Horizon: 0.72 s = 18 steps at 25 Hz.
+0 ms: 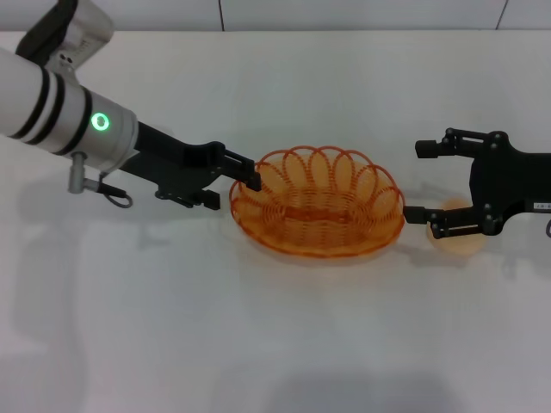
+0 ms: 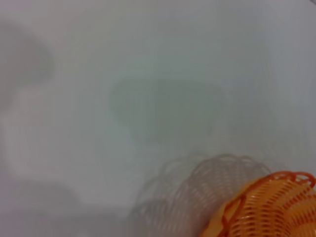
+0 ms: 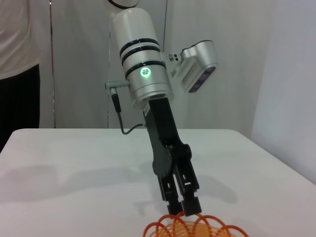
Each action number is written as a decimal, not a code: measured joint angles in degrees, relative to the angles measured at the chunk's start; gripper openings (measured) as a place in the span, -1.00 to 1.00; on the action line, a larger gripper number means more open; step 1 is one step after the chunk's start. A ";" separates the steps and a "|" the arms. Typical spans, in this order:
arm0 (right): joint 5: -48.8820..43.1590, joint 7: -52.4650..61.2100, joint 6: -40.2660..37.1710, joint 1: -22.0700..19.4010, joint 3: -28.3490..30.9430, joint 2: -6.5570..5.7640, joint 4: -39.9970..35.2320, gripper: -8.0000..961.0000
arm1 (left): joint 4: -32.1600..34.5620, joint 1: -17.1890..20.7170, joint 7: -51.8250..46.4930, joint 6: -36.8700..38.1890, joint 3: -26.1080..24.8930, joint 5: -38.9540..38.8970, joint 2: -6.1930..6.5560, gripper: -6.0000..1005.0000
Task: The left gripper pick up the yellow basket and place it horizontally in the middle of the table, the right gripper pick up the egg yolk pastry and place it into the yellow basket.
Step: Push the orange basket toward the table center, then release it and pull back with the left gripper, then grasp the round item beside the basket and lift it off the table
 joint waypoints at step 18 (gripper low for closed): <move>0.94 4.13 -0.28 -3.15 -0.01 -0.04 -0.83 0.81 | 7.90 15.48 58.00 6.91 -6.71 -23.27 2.35 0.64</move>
